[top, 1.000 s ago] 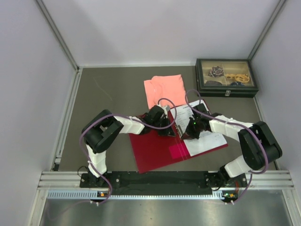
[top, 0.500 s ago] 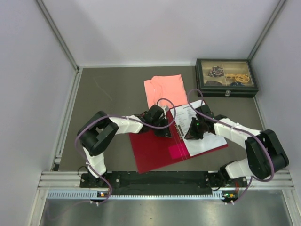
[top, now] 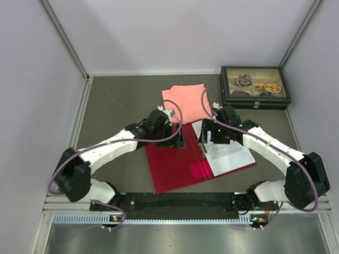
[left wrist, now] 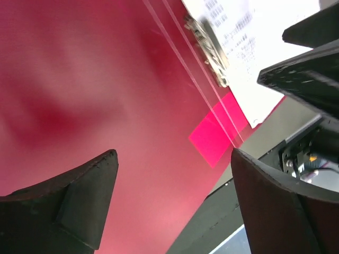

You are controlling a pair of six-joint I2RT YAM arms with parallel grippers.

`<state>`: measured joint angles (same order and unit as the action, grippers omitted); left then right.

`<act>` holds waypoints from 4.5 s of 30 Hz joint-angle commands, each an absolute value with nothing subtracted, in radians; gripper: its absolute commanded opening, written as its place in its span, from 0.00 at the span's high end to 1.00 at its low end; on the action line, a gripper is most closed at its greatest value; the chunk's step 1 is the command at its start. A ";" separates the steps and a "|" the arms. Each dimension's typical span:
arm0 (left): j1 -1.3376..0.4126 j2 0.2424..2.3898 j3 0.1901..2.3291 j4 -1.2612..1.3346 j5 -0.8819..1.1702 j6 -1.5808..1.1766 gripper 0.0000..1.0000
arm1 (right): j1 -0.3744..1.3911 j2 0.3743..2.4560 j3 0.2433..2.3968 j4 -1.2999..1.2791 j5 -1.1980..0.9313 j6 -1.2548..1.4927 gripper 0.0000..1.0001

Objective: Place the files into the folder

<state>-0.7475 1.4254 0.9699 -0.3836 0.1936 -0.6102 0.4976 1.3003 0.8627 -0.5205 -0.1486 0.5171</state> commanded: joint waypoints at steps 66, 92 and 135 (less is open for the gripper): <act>-0.440 0.853 1.296 -1.318 -0.666 -0.729 1.00 | 0.627 1.350 0.819 -0.310 -0.123 0.442 0.10; -0.440 1.098 1.155 -0.950 -0.480 -0.655 0.51 | 0.629 1.333 0.793 -0.324 -0.106 0.420 0.10; -0.442 1.311 0.686 -0.166 0.112 -0.798 0.01 | 0.629 1.468 0.792 -0.252 -0.184 0.442 0.10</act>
